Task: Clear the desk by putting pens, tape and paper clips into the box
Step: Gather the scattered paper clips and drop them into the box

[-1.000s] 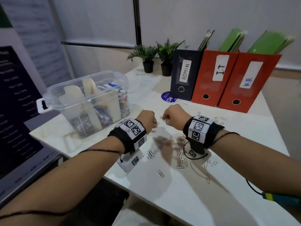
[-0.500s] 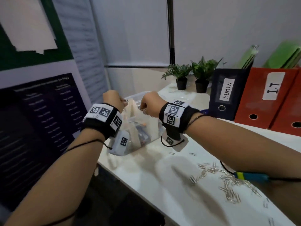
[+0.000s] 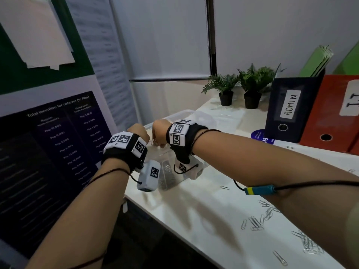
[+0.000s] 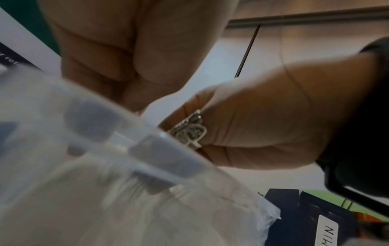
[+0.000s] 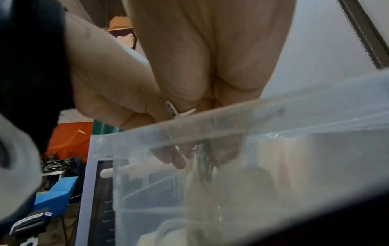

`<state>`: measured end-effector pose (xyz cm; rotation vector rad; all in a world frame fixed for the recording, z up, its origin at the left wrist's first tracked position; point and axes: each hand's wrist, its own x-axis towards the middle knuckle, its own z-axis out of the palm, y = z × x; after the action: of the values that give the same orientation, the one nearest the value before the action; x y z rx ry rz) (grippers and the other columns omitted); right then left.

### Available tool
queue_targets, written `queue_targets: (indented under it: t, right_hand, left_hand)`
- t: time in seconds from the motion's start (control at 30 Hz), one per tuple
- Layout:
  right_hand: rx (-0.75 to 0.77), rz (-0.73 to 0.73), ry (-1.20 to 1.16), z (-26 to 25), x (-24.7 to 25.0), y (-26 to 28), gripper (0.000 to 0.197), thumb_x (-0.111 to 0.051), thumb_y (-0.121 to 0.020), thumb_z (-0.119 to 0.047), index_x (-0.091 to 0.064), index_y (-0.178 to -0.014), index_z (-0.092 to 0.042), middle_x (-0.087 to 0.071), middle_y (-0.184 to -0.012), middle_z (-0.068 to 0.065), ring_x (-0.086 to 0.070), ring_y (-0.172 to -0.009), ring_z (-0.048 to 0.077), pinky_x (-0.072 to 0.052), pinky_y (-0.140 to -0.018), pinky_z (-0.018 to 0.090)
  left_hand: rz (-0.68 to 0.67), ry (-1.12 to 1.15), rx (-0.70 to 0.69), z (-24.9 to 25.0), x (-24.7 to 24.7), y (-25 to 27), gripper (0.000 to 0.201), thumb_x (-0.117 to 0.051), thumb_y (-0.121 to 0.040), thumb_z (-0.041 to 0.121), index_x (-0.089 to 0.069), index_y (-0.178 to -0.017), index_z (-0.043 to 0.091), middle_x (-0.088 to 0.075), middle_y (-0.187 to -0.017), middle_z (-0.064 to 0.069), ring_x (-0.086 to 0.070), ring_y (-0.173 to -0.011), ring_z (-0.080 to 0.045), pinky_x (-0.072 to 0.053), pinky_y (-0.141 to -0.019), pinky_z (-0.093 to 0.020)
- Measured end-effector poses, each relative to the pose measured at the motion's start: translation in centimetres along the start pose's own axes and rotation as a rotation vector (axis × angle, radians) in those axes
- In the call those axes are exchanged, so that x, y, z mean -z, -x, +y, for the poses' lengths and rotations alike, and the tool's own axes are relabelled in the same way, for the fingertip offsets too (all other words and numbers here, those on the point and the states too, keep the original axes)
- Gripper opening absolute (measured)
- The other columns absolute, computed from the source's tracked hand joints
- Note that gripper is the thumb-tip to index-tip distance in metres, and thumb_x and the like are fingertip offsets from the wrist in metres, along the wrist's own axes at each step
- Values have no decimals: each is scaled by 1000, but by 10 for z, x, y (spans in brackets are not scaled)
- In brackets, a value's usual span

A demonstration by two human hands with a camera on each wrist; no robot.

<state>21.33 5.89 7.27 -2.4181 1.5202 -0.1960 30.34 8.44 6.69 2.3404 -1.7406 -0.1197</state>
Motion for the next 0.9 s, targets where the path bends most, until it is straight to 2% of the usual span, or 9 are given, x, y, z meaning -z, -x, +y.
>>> queue_targets:
  t: [0.13, 0.2, 0.27, 0.33, 0.4, 0.53, 0.63, 0.77, 0.9]
  right_hand:
    - [-5, -21, 44, 9, -15, -32, 48, -87, -57, -36, -69, -98, -17, -74, -73, -2, -72, -64, 15, -61, -72, 34]
    - [-2, -27, 25, 2, -10, -15, 45, -83, -66, -34, -69, -104, -15, -75, -81, -2, -72, -69, 14, -60, -76, 34]
    - [15, -14, 19, -7, -2, 9, 30, -70, -82, -20, -67, -109, -9, -73, -97, 4, -70, -83, 18, -56, -87, 34]
    - [22, 36, 18, -6, -1, 15, 27, -57, -88, -9, -65, -114, -7, -69, -109, 9, -67, -98, 24, -53, -92, 33]
    - [29, 65, 9, -6, -1, 19, 30, -55, -89, -6, -64, -116, -7, -68, -111, 11, -66, -101, 25, -53, -91, 33]
    - [41, 71, -53, -3, 0, 18, 31, -66, -82, -4, -68, -113, -9, -71, -106, 8, -66, -86, 20, -54, -89, 31]
    - [58, 123, -108, -1, -1, 20, 31, -63, -81, 0, -70, -109, -11, -72, -104, 9, -68, -95, 22, -55, -89, 32]
    - [67, 117, -119, 1, -5, 22, 34, -56, -85, -7, -68, -115, -14, -68, -115, 6, -64, -104, 23, -51, -95, 33]
    - [52, 153, -163, 9, -12, 22, 34, -61, -82, -2, -68, -114, -15, -70, -111, 6, -65, -103, 21, -52, -94, 33]
  left_hand:
    - [42, 113, 12, -3, 2, 1, 32, -52, -92, 6, -58, -123, 3, -60, -124, -11, -58, -113, -27, -47, -91, -30]
    - [57, 149, 20, -5, 0, -3, 32, -53, -91, 5, -58, -123, 3, -61, -122, -12, -59, -112, -28, -47, -91, -32]
    - [37, 192, 13, -7, -3, -5, 34, -55, -90, 2, -58, -124, 3, -63, -119, -15, -60, -112, -30, -48, -97, -36]
    - [48, 242, -14, -9, -4, -5, 37, -58, -88, 1, -59, -124, 7, -65, -117, -15, -61, -111, -29, -48, -98, -39]
    - [56, 265, -27, -11, -2, -3, 38, -57, -88, 0, -59, -124, 10, -66, -116, -15, -61, -110, -29, -47, -98, -39]
    - [70, 281, -47, -15, -2, 2, 35, -52, -89, 1, -59, -123, 10, -65, -116, -15, -60, -111, -29, -46, -99, -39]
    - [94, 318, -60, -19, -4, 6, 34, -50, -89, 0, -60, -119, 10, -65, -116, -15, -60, -110, -29, -46, -98, -37]
    - [92, 301, -134, -25, -8, 19, 39, -44, -90, -1, -57, -125, 12, -63, -121, -10, -57, -114, -26, -43, -101, -34]
    - [113, 174, -198, -30, -23, 31, 48, -42, -90, -2, -49, -134, 16, -49, -138, -7, -48, -124, -26, -40, -104, -38]
